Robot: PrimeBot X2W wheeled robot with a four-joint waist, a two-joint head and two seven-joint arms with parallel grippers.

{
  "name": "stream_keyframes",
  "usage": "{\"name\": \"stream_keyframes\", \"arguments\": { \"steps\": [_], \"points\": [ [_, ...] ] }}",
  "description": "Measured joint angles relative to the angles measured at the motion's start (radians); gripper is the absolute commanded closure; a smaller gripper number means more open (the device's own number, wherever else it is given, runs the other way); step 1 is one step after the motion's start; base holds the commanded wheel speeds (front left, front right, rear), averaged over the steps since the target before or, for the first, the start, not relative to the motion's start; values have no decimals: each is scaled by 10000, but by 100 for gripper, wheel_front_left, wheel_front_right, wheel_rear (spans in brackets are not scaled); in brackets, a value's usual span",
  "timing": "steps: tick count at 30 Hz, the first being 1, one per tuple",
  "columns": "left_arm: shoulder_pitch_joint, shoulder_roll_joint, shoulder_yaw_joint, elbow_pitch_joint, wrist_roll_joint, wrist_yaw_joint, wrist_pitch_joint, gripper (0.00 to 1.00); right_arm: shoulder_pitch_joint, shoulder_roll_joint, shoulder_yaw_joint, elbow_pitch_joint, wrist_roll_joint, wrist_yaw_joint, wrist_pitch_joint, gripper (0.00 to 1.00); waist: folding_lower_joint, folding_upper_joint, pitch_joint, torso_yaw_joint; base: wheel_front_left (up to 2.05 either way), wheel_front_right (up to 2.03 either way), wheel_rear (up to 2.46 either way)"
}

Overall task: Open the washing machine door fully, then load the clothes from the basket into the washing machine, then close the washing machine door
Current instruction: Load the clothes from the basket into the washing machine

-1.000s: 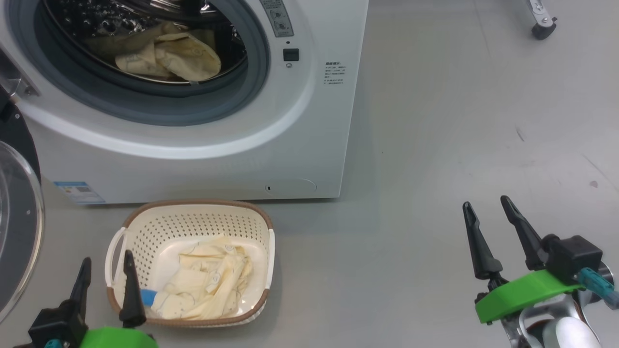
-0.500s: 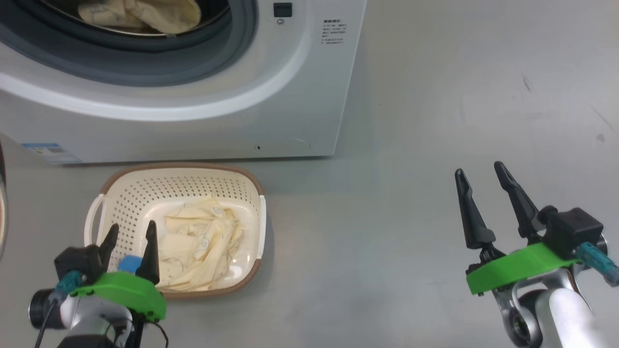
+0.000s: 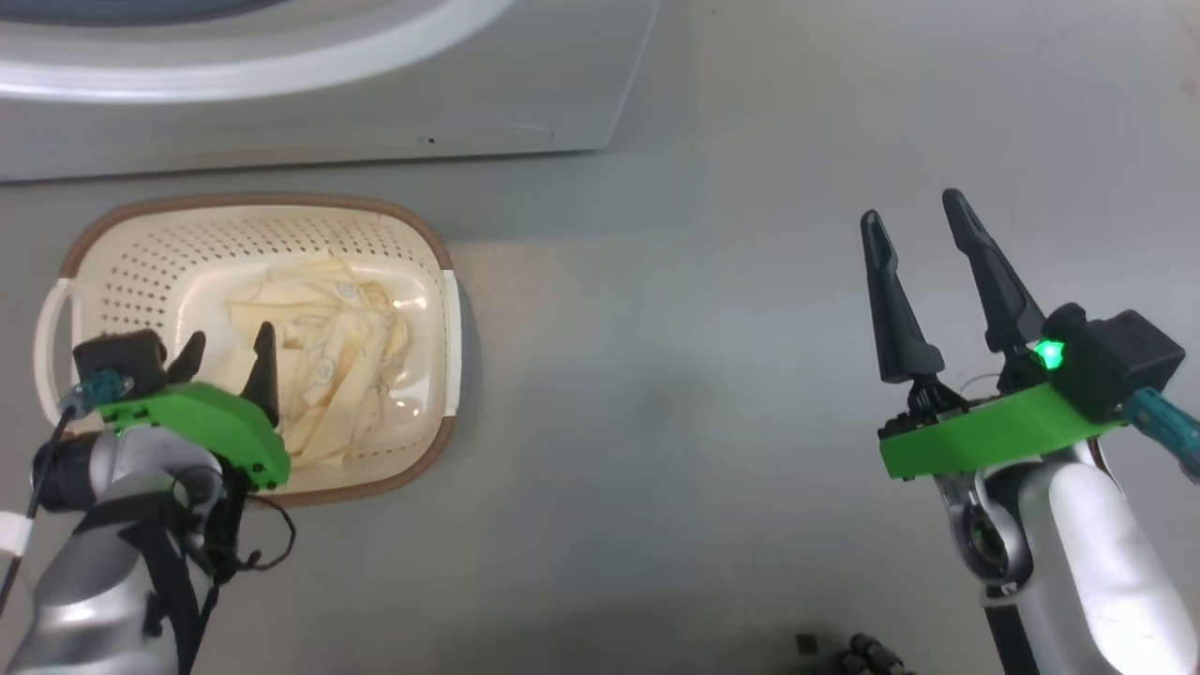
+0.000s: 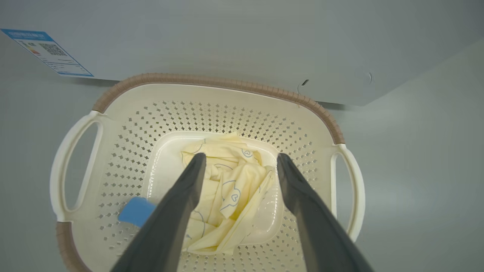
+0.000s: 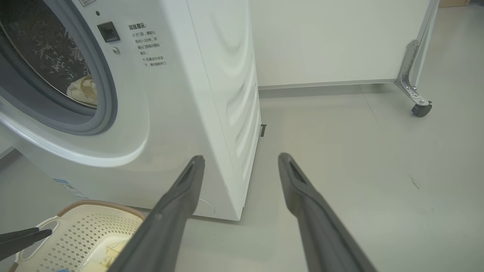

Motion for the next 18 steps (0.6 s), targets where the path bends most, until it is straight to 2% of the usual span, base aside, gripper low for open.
{"name": "stream_keyframes", "arguments": {
  "steps": [5,10,18],
  "points": [
    [-920,25,-211,965,-431,-36,366,0,-498,-2,176,17,115,0,-219,0,-1,0,965,-280,0,0,0],
    [-1520,153,-725,1164,-1126,-38,865,0,-919,-2,360,58,276,0,-368,0,-1,0,1877,-570,0,0,0],
    [-1890,755,-1354,1530,-2161,-77,1574,0,-1316,-4,727,81,548,0,-428,0,-2,0,3033,-1100,0,0,0]
  ]
}}
